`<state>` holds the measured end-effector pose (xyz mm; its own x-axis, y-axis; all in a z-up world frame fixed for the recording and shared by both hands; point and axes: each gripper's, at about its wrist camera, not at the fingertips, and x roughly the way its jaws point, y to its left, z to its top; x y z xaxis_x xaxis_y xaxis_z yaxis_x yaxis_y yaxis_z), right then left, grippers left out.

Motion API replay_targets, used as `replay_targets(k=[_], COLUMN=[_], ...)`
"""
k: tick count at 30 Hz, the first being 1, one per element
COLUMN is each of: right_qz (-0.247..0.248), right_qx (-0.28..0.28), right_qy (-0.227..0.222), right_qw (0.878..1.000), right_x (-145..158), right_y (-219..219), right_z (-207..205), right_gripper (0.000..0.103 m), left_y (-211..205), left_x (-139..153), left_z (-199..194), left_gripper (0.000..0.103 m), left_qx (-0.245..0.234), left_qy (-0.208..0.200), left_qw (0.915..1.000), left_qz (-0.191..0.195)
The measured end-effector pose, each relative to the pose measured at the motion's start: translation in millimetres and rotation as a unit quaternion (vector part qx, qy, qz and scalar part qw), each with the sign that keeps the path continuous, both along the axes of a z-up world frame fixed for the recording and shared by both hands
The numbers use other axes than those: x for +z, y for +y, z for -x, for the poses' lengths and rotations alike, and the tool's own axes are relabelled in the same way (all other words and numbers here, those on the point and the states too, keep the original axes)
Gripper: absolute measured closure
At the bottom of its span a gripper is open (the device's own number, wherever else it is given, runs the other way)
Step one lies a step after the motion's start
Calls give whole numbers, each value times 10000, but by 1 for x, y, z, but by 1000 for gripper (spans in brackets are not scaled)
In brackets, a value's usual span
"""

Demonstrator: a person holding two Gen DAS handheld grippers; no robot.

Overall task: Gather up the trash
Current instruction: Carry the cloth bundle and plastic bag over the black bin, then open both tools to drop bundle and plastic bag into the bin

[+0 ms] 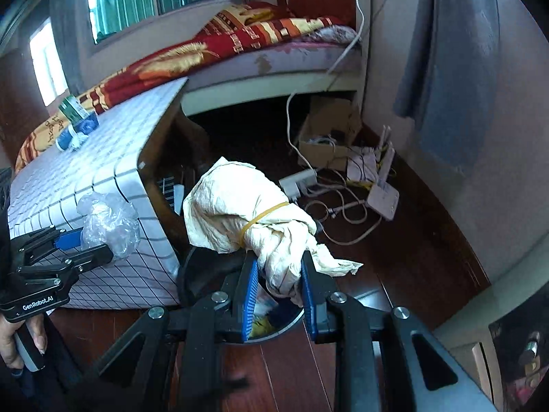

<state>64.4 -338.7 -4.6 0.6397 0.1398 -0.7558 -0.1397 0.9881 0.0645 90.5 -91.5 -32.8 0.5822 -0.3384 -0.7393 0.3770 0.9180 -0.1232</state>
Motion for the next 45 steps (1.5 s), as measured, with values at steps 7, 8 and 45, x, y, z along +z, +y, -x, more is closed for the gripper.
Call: replay_targets(k=[7,8,45], right_qz=[216,228,1215], right_qx=[73,80,223], right_qy=[284,310,1699], right_qw=[9993,9992,9777], right_x=[-29,-32,-155], right_y=[4,5,3], right_z=[-1,-1,-54], right_gripper=[78,78,0], left_y=[-13,-14,-34], left_x=[-22,-26,-124], left_z=[-8,-12,-58], left_gripper=[55,55,1], left_qx=[-66,-74,90], left_qy=[250,292,1219], left_qw=[9996,9995,9878], left_qz=[-89,-112,-962])
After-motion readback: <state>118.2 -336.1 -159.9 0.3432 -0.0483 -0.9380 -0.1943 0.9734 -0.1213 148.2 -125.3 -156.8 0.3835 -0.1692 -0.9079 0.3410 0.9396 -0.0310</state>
